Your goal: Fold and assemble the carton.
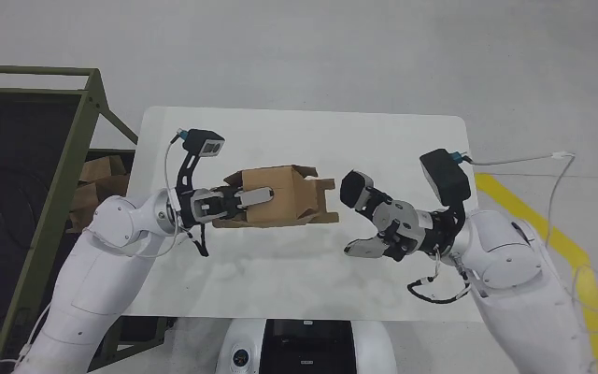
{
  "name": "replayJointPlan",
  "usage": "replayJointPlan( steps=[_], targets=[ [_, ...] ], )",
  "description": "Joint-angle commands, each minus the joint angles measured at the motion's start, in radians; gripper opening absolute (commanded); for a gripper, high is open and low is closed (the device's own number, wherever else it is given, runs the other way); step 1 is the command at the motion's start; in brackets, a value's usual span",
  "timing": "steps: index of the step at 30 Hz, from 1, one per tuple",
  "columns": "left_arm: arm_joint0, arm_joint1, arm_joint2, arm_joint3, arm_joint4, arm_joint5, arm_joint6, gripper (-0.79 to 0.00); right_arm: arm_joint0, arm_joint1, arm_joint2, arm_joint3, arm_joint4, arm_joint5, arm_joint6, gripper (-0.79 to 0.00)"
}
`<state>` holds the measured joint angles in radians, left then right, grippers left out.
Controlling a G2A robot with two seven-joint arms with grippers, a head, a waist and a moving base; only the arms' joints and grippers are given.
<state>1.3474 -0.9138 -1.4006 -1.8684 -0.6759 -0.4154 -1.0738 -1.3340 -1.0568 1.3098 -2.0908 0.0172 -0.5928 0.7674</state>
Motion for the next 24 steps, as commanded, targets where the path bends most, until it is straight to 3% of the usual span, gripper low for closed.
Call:
replayJointPlan(
  steps=[1, 13, 17, 24],
  targets=[
    [-0.008, 0.001, -0.003, -0.005, 0.0, 0.05, -0.014, -0.785, -0.019, 0.002, 0.019, -0.008, -0.036, 0.034, -0.02, 0.0],
    [-0.009, 0.001, -0.002, -0.016, -0.001, 0.072, -0.008, -0.785, -0.02, 0.002, 0.019, -0.008, -0.037, 0.036, -0.024, 0.0],
    [-0.012, 0.0, -0.007, -0.04, -0.018, 0.123, 0.004, -0.785, -0.02, 0.002, 0.019, -0.019, -0.094, 0.017, -0.036, 0.0],
    [-0.057, 0.005, -0.026, -0.048, -0.084, 0.272, -0.091, -0.785, -0.021, 0.007, 0.031, -0.061, -0.233, -0.005, -0.045, 0.0]
  ],
)
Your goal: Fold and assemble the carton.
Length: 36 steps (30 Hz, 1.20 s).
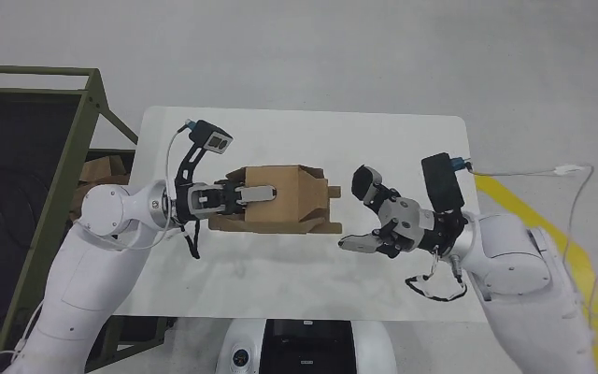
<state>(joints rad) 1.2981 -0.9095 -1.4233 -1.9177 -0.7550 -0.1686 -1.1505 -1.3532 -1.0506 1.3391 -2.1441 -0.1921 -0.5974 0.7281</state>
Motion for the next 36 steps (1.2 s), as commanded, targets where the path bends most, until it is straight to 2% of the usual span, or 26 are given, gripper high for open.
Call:
replayJointPlan(
  steps=[1, 7, 15, 20, 36],
  targets=[
    [-0.013, 0.002, -0.003, 0.001, -0.012, 0.046, -0.029, -0.785, -0.003, 0.001, 0.004, -0.016, -0.046, 0.001, -0.011, 0.0],
    [-0.046, 0.005, -0.009, 0.001, -0.025, 0.134, -0.072, -0.785, -0.025, 0.002, 0.01, -0.079, -0.177, 0.022, -0.054, 0.0],
    [-0.072, 0.004, -0.002, -0.019, -0.041, 0.191, -0.082, -0.785, -0.027, 0.004, -0.021, -0.149, -0.288, 0.081, -0.036, 0.0],
    [-0.081, 0.003, -0.002, -0.027, -0.051, 0.205, -0.087, -0.785, -0.019, 0.002, -0.027, -0.163, -0.329, 0.148, -0.052, 0.0],
    [-0.087, 0.001, -0.002, -0.027, -0.075, 0.217, -0.099, -0.785, -0.007, 0.003, -0.051, -0.192, -0.367, 0.169, -0.083, -0.003]
  ],
)
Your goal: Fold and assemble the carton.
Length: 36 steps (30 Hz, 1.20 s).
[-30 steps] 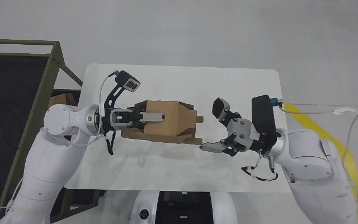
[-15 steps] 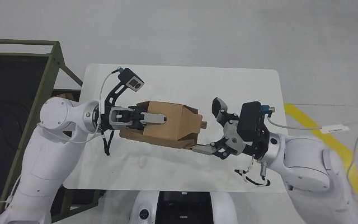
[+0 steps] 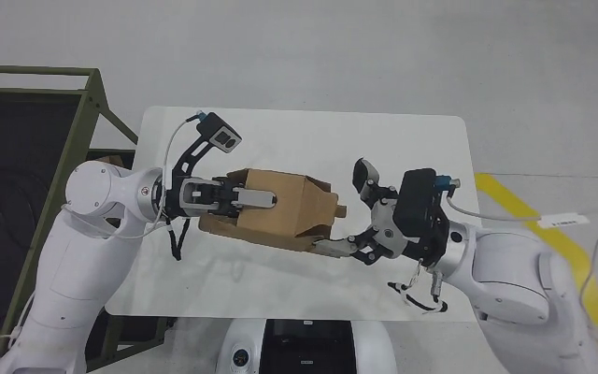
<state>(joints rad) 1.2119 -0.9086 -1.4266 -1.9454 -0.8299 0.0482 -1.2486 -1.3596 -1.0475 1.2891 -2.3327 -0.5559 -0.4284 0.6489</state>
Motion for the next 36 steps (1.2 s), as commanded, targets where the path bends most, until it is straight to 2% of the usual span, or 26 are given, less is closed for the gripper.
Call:
replayJointPlan(
  steps=[1, 10, 12, 14, 17, 19, 22, 36],
  targets=[
    [0.0, 0.0, 0.003, 0.002, 0.0, 0.0, -0.001, -0.785, -0.002, 0.0, -0.002, -0.006, -0.005, -0.002, -0.008, -0.012],
    [-0.001, -0.003, 0.015, 0.012, 0.003, 0.005, -0.001, -0.785, 0.007, 0.001, -0.016, -0.017, -0.048, -0.054, -0.035, -0.074],
    [-0.001, -0.003, 0.016, 0.012, 0.004, 0.007, -0.002, -0.785, 0.01, 0.002, -0.022, -0.017, -0.049, -0.063, -0.027, -0.215],
    [-0.001, -0.003, 0.016, 0.012, 0.002, 0.008, -0.003, -0.785, 0.015, 0.003, -0.028, -0.017, -0.049, -0.07, -0.019, -0.252],
    [0.001, -0.004, 0.015, 0.013, -0.006, 0.008, -0.007, -0.785, 0.02, 0.003, -0.035, -0.016, -0.047, -0.074, -0.011, -0.268],
    [0.001, -0.004, 0.014, 0.013, -0.009, 0.007, -0.009, -0.785, 0.022, 0.004, -0.038, -0.015, -0.049, -0.074, -0.008, -0.397],
    [0.002, -0.004, 0.011, 0.015, -0.009, 0.005, -0.009, -0.785, 0.023, 0.005, -0.041, -0.013, -0.05, -0.075, -0.008, -0.419],
    [0.002, -0.006, 0.012, 0.02, -0.004, -0.001, -0.012, -0.785, -0.008, 0.01, -0.026, -0.013, -0.065, -0.073, -0.031, -0.403]
  ],
)
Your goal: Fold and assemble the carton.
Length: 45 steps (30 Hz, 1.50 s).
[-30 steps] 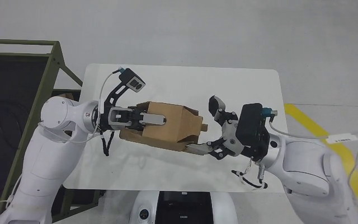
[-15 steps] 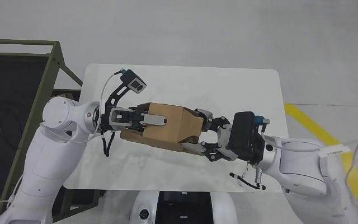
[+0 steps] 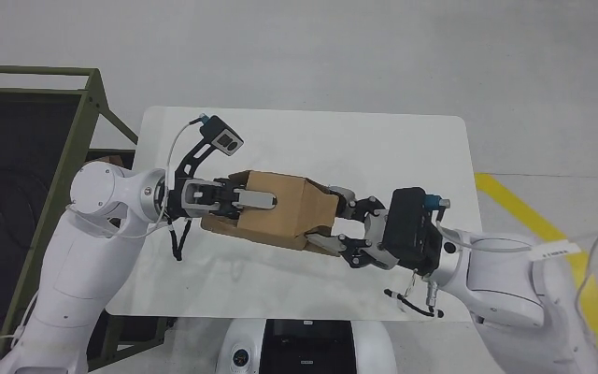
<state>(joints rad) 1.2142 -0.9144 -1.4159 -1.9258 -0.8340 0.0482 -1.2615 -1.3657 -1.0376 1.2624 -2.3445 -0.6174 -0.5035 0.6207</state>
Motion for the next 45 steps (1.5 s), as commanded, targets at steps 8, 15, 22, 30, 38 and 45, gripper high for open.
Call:
replayJointPlan(
  steps=[8, 15, 22, 30, 38, 45],
  targets=[
    [0.001, -0.002, 0.007, -0.003, 0.002, -0.002, -0.003, -0.785, -0.003, 0.002, -0.001, -0.006, -0.03, 0.015, -0.006, -0.36],
    [0.003, -0.003, 0.01, -0.006, 0.006, -0.002, -0.006, -0.785, 0.012, 0.0, -0.017, -0.006, -0.062, 0.048, -0.004, -0.289],
    [0.004, -0.003, 0.011, -0.006, 0.007, -0.002, -0.005, -0.785, 0.028, -0.002, -0.039, -0.006, -0.07, 0.059, -0.002, -0.265],
    [0.004, -0.004, 0.007, -0.012, 0.011, -0.002, -0.007, -0.785, 0.058, -0.007, -0.072, -0.006, -0.108, 0.087, -0.011, -0.283],
    [0.008, -0.004, 0.002, -0.013, 0.009, -0.002, -0.014, -0.785, 0.084, -0.012, -0.106, -0.006, -0.135, 0.107, -0.006, -0.271],
    [0.012, -0.004, -0.001, -0.01, 0.007, -0.005, -0.019, -0.785, 0.103, -0.015, -0.132, -0.006, -0.138, 0.109, 0.016, -0.237]
  ],
)
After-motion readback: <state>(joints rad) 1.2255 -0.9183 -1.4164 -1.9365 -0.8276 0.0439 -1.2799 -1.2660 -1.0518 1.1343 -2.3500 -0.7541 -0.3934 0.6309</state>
